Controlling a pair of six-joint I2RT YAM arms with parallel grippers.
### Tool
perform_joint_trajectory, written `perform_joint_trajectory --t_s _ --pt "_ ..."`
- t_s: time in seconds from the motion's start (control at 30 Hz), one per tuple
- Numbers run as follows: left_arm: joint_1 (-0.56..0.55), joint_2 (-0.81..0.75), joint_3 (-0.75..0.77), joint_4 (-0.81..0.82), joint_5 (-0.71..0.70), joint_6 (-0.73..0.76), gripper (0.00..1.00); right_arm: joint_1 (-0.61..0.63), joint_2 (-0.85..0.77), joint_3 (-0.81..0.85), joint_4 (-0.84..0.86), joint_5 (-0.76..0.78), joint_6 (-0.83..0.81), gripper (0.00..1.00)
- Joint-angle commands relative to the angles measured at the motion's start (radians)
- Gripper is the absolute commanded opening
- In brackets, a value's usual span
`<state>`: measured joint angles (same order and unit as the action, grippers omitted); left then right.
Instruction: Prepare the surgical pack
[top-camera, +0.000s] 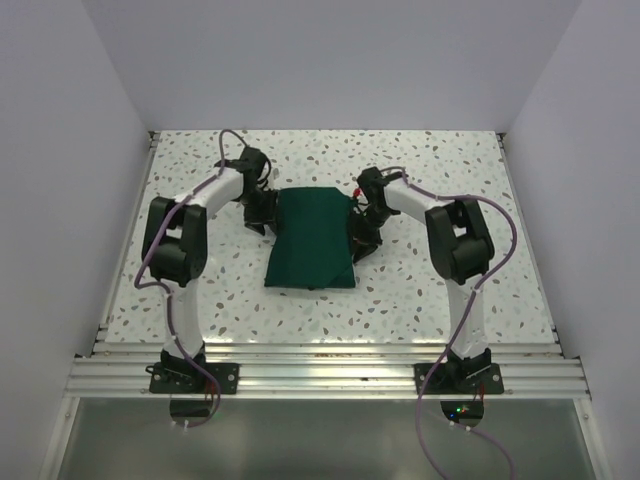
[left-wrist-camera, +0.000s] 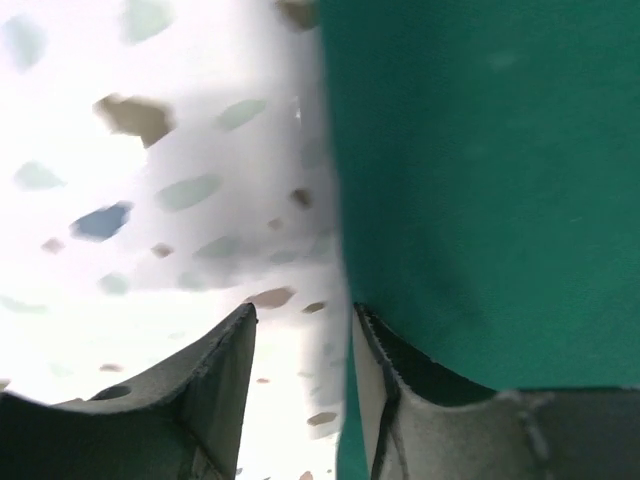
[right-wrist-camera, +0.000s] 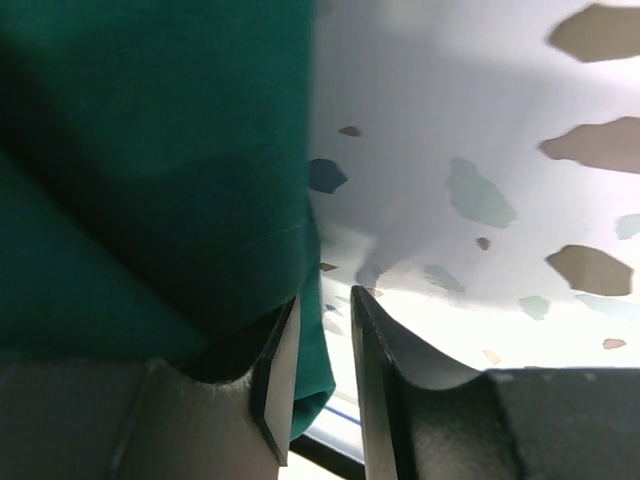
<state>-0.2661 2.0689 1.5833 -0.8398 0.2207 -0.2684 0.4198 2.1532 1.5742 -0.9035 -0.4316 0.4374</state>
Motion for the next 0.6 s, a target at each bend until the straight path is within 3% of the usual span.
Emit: perform_joint_trajectory --t_s 0.0,0.23,0.37,0.57 --pt "0.047 -0.11 -0.038 -0.013 -0.066 0.009 0.48 -0.024 -0.053 -0.019 0.005 -0.013 0.006 0.32" --pt "0.094 -0.274 -0.166 0.015 -0.136 -0.012 0.57 -0.05 -0.17 -0.092 -0.048 0.119 -0.081 0.36" --pt "0.097 -0.354 -0.158 -0.001 -0.155 -0.012 0.63 -0.047 -0.294 -0.144 -0.029 0.185 -0.129 0.39" --pt "0.103 -0.428 -0.134 0.011 -0.142 -0.012 0.7 -0.024 -0.434 -0.097 -0.084 0.245 -0.198 0.41"
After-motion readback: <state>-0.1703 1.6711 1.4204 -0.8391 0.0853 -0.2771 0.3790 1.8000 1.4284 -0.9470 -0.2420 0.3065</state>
